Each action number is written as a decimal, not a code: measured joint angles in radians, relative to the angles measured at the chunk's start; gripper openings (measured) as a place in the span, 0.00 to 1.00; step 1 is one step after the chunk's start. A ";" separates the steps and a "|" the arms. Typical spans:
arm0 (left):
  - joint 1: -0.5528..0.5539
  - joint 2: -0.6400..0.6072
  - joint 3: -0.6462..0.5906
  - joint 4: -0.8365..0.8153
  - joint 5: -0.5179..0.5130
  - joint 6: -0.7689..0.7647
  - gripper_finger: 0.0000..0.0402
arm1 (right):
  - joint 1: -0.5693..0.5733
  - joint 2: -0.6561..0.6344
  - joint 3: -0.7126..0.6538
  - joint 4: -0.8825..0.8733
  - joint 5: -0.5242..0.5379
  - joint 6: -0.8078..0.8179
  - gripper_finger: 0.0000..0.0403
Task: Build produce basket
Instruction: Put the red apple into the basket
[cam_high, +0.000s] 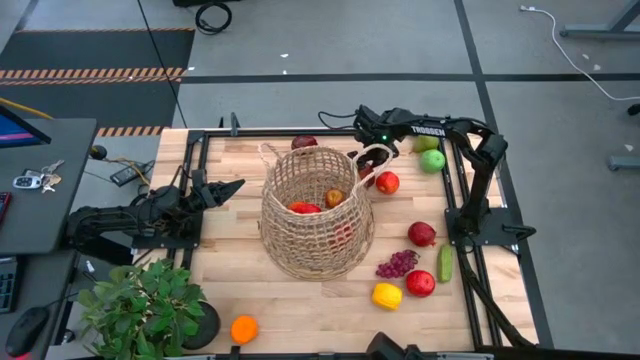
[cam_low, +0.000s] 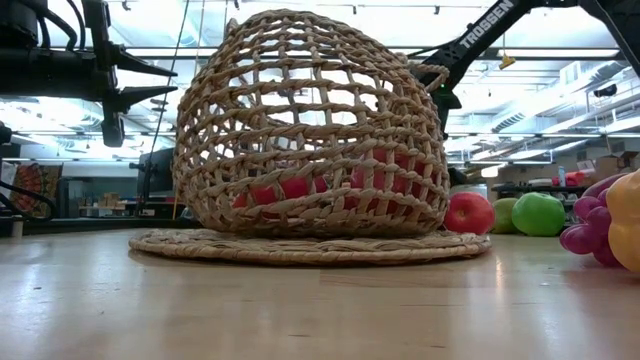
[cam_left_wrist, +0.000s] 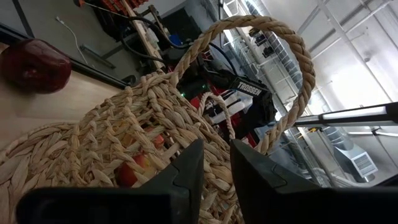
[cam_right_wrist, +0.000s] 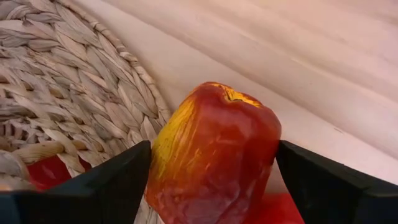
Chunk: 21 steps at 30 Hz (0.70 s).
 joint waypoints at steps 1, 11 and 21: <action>0.000 0.000 0.000 0.000 0.000 0.000 0.21 | 0.000 0.000 0.000 -0.001 0.000 -0.006 0.86; 0.000 0.000 0.000 0.000 0.000 0.000 0.23 | -0.056 0.005 0.015 -0.042 -0.060 -0.143 0.86; 0.000 0.000 0.000 0.000 0.000 0.000 0.22 | -0.132 0.004 0.090 -0.195 0.067 -0.201 0.86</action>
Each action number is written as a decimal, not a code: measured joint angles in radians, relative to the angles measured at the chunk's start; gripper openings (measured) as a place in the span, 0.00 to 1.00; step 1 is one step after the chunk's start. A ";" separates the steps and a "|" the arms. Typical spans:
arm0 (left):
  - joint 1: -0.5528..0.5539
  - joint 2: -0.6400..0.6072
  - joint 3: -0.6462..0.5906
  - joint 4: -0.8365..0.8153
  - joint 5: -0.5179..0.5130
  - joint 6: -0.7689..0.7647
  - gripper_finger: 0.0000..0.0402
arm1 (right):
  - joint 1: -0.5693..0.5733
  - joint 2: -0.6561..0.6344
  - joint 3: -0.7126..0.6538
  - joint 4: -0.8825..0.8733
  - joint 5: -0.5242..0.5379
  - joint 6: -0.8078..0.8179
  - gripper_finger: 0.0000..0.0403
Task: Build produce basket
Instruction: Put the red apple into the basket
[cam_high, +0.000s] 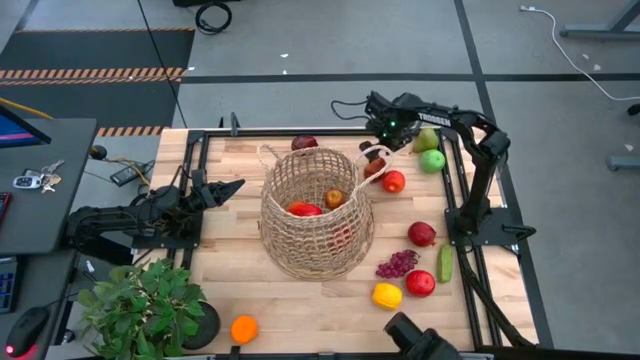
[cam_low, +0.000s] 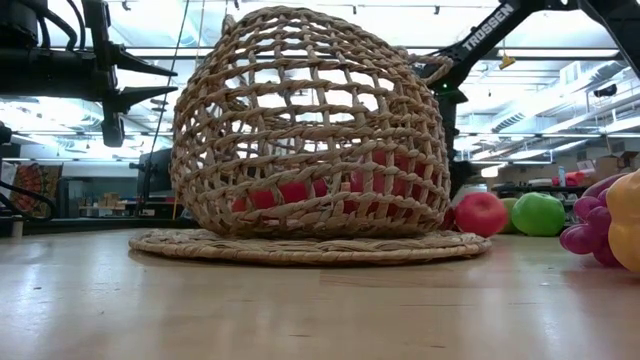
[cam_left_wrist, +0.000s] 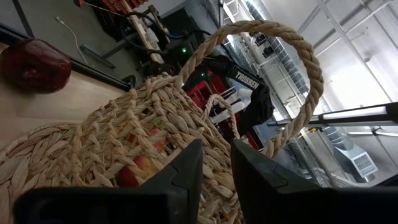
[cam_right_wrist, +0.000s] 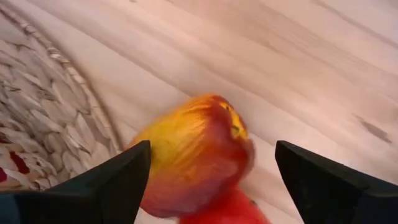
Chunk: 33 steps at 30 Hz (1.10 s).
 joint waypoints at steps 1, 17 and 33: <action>0.000 0.000 0.000 0.000 0.000 0.000 0.22 | -0.006 0.000 0.000 -0.003 0.000 -0.003 0.86; 0.000 0.000 0.000 0.000 0.000 0.000 0.21 | -0.012 -0.004 0.106 -0.076 -0.071 -0.322 0.89; 0.000 0.000 0.000 0.000 0.000 0.000 0.23 | 0.089 -0.005 0.115 -0.240 -0.032 -1.237 0.88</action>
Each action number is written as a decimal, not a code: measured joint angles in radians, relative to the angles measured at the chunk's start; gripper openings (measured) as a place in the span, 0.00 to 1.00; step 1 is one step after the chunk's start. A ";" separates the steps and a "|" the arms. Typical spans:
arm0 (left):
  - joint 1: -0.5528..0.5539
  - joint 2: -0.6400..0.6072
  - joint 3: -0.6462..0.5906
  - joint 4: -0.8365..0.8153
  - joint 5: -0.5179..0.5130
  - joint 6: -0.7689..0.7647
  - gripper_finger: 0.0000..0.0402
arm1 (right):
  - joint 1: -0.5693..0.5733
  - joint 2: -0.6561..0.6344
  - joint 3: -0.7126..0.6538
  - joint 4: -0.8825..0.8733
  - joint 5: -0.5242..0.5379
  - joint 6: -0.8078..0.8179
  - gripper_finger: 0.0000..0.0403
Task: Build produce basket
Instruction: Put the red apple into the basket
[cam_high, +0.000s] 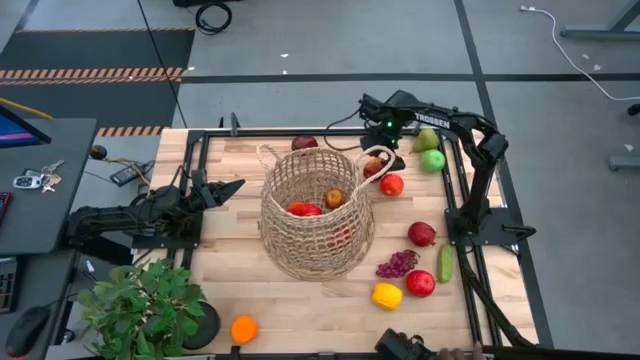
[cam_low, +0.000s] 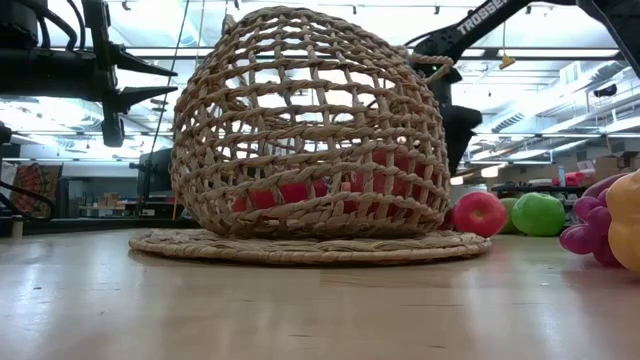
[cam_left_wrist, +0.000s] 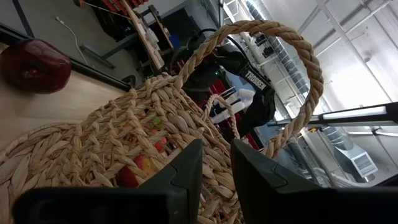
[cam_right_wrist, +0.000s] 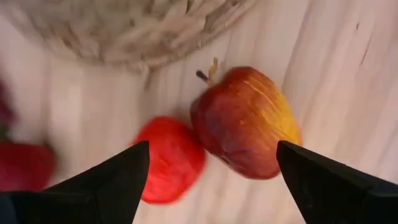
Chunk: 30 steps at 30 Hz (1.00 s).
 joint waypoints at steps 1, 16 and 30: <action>0.000 0.000 0.000 0.000 0.000 0.000 0.23 | 0.011 0.000 0.000 0.006 0.026 -0.042 0.88; 0.000 0.000 0.000 0.000 0.000 0.000 0.22 | 0.044 0.002 -0.099 0.194 0.146 -0.211 0.88; 0.000 0.000 0.000 0.000 0.000 0.000 0.23 | 0.047 -0.006 -0.239 0.337 0.128 -0.222 0.89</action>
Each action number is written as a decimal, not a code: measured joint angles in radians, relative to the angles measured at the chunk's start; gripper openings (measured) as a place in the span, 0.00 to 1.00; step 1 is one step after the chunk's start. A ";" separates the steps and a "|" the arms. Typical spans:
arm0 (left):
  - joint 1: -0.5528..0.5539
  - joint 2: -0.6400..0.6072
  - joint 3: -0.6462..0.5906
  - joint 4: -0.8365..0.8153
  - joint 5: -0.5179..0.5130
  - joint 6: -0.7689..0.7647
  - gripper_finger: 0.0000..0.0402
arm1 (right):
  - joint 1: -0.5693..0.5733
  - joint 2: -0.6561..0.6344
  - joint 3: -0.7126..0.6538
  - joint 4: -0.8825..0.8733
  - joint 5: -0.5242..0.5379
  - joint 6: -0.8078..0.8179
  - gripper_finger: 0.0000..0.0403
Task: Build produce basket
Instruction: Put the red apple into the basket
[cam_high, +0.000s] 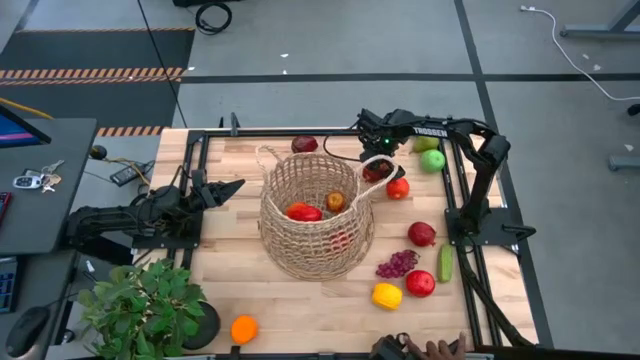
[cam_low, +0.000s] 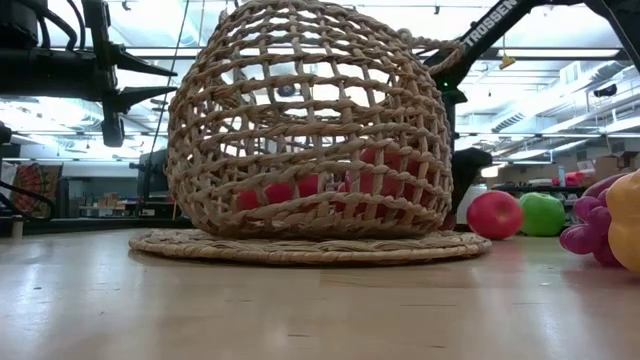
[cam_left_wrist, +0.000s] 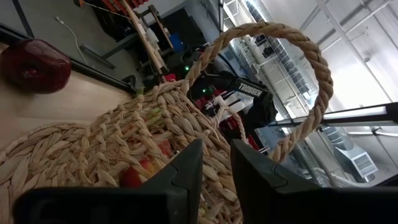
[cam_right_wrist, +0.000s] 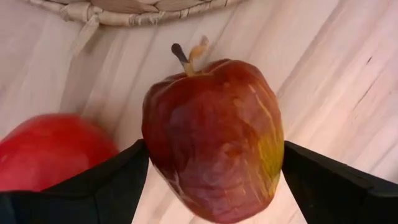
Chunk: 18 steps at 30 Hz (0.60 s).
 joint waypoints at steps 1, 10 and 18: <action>0.000 0.000 0.000 0.000 0.000 0.000 0.23 | 0.001 0.001 -0.003 0.009 0.000 0.000 0.89; 0.000 0.000 0.000 0.000 0.000 0.000 0.21 | 0.004 0.004 -0.007 0.039 -0.009 0.016 0.88; 0.000 0.000 0.000 0.000 0.000 0.000 0.23 | 0.003 -0.004 0.011 0.027 0.004 0.075 0.86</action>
